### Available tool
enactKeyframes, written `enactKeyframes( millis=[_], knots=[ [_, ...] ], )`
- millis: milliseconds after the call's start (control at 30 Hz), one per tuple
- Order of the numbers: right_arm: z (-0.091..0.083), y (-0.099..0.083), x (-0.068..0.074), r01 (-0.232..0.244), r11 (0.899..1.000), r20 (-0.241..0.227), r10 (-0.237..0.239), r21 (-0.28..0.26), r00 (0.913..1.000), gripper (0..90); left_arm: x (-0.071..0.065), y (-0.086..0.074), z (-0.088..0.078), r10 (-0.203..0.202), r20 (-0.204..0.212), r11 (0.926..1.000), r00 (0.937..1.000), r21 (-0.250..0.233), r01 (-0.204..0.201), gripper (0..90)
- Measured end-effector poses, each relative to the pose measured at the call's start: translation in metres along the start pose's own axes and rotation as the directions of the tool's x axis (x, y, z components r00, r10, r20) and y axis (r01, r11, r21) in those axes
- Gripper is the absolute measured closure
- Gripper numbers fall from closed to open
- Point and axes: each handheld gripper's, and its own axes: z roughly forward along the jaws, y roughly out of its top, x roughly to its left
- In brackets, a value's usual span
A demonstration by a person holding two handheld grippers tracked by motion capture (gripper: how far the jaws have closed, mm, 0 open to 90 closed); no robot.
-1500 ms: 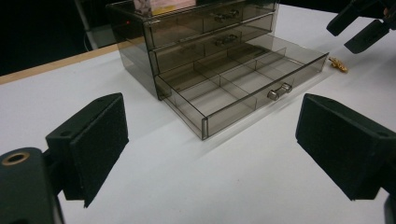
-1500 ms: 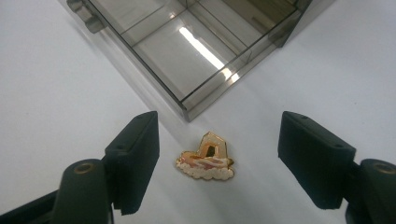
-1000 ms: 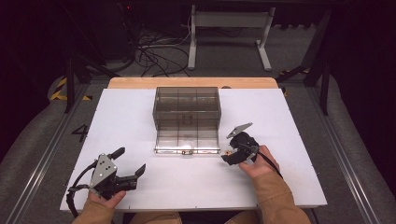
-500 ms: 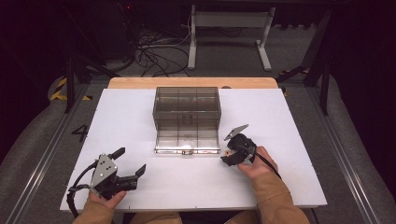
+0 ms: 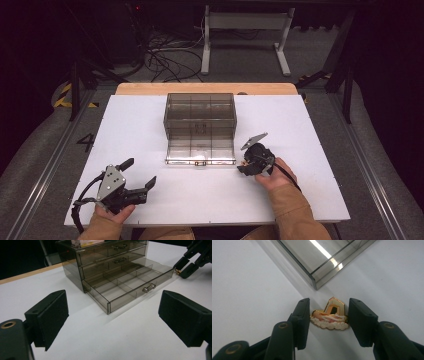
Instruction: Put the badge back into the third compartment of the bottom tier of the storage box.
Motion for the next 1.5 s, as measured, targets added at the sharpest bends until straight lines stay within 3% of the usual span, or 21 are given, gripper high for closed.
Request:
enactKeyframes(
  millis=[300,533,1033,1200,1500],
  knots=[
    [-0.001,0.000,0.001,0.009,1.000,0.005,-0.009,-0.002,0.9999,53.9,0.000,0.000,0.000,0.000,0.001,1.0000,1.0000,0.001,0.000,9.7],
    [-0.014,0.002,0.002,0.023,0.998,0.005,-0.023,-0.067,0.9997,53.8,0.000,0.000,0.000,0.000,0.001,1.0000,1.0000,0.001,0.000,9.7],
    [-0.022,0.003,0.004,0.027,0.994,0.012,-0.026,-0.101,0.9996,53.7,0.000,0.000,0.000,0.002,-0.001,1.0000,1.0000,-0.002,-0.002,9.7],
    [-0.030,0.003,0.004,0.031,0.988,0.025,-0.028,-0.154,0.9993,53.7,0.000,0.000,0.000,0.005,-0.001,1.0000,1.0000,-0.001,-0.005,9.7],
    [-0.044,0.004,0.004,0.035,0.963,0.050,-0.023,-0.266,0.9985,53.7,0.000,0.000,0.000,0.004,0.000,1.0000,1.0000,0.001,-0.004,9.7]
  ],
)
